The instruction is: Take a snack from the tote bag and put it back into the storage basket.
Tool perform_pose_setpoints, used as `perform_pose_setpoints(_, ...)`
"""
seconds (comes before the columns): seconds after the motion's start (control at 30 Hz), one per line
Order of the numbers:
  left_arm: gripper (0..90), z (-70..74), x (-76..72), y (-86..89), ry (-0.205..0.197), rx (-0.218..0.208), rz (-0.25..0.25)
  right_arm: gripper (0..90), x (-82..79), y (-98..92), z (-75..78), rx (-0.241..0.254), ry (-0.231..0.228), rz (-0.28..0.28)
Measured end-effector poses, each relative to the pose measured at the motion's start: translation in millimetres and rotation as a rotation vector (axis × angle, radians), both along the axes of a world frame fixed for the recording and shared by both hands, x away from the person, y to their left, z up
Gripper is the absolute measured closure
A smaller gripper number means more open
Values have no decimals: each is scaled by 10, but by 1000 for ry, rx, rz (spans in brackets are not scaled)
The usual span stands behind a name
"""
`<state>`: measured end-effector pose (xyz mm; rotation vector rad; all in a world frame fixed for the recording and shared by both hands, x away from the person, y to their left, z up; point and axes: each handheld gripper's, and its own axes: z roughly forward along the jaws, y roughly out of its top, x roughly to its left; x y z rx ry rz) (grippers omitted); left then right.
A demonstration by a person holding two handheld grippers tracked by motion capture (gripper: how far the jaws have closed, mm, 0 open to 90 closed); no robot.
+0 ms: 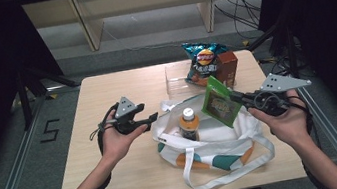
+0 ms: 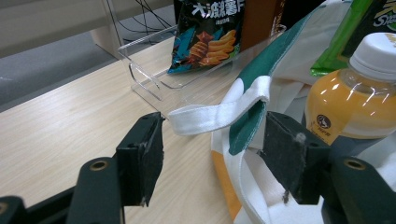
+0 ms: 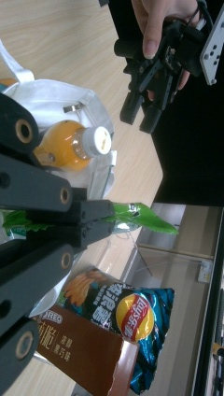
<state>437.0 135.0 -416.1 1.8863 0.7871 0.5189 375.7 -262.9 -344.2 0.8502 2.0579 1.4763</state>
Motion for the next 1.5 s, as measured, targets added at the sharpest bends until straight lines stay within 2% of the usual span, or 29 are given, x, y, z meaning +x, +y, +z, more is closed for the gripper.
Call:
perform_pose_setpoints(0.03,376,-1,-1,-1,1,1,-1,900,6,-7,5,-1,14,13)
perform_pose_setpoints(0.13,376,-1,-1,-5,0,1,-2,900,13,-18,22,-4,18,13)
perform_pose_setpoints(0.17,376,-1,-1,-5,0,1,-2,900,27,-29,31,-14,-11,11)
perform_pose_setpoints(0.23,376,0,-1,-5,0,0,-1,900,18,-19,43,4,-3,-1)
perform_pose_setpoints(0.27,376,1,-1,-5,0,0,-1,900,32,-29,58,-7,-9,16)
perform_pose_setpoints(0.3,376,1,0,-5,0,0,-1,900,26,-19,63,8,0,13)
perform_pose_setpoints(0.33,376,1,0,-6,0,-1,-1,900,47,-28,75,-8,-38,13)
perform_pose_setpoints(0.37,376,2,0,-5,-1,-1,-1,900,34,-22,89,2,-8,11)
perform_pose_setpoints(0.4,376,2,0,-5,-1,-2,-1,900,35,-20,95,8,-19,6)
perform_pose_setpoints(0.5,376,5,-1,-3,-1,-3,1,900,42,-16,125,16,-9,-3)
perform_pose_setpoints(0.57,376,8,1,-4,-1,-9,-4,900,75,-25,139,8,-46,-1)
perform_pose_setpoints(0.6,376,12,-2,-4,-2,-6,1,900,71,-25,152,7,-26,6)
perform_pose_setpoints(0.63,376,13,1,-4,-2,-7,-3,900,89,-27,157,6,-52,3)
perform_pose_setpoints(0.77,376,14,-1,-7,-2,-7,-1,900,98,-17,188,17,-42,-3)
perform_pose_setpoints(0.8,376,15,0,-7,-2,-6,-2,900,122,-27,194,4,-78,-1)
perform_pose_setpoints(0.83,376,15,0,-7,-2,-6,-2,900,97,-17,202,12,-38,-6)
perform_pose_setpoints(0.9,376,14,1,-7,-2,-6,-1,900,129,-21,214,5,-72,-4)
perform_pose_setpoints(0.93,376,12,5,-7,-1,-9,-6,900,113,-9,219,22,-45,-10)
perform_pose_setpoints(1.0,376,12,4,-7,-1,-8,-5,900,144,-24,234,8,-76,-7)
perform_pose_setpoints(1.03,376,13,4,-8,-1,-8,-6,900,133,-20,243,18,-54,-10)
perform_pose_setpoints(1.1,376,15,3,-10,-2,-8,-4,900,143,-21,262,23,-50,-9)
perform_pose_setpoints(1.13,376,16,3,-11,-2,-7,-4,900,165,-32,272,10,-78,-7)
perform_pose_setpoints(1.17,376,18,1,-11,-2,-6,-1,900,162,-32,279,15,-68,-8)
perform_pose_setpoints(1.23,376,18,0,-13,-2,-5,-2,900,176,-34,296,12,-80,-12)
perform_pose_setpoints(1.3,376,15,4,-14,-1,-8,-6,900,174,-29,310,15,-58,-9)
perform_pose_setpoints(1.37,375,16,5,-13,-1,-8,-6,900,185,-25,317,19,-64,-10)
perform_pose_setpoints(1.4,375,15,6,-13,-1,-8,-6,900,194,-26,321,15,-82,-18)
perform_pose_setpoints(1.47,376,15,11,-10,-2,-8,-8,900,201,-27,328,13,-71,-8)
perform_pose_setpoints(1.5,376,15,12,-8,-3,-6,-8,900,207,-34,334,7,-82,-14)
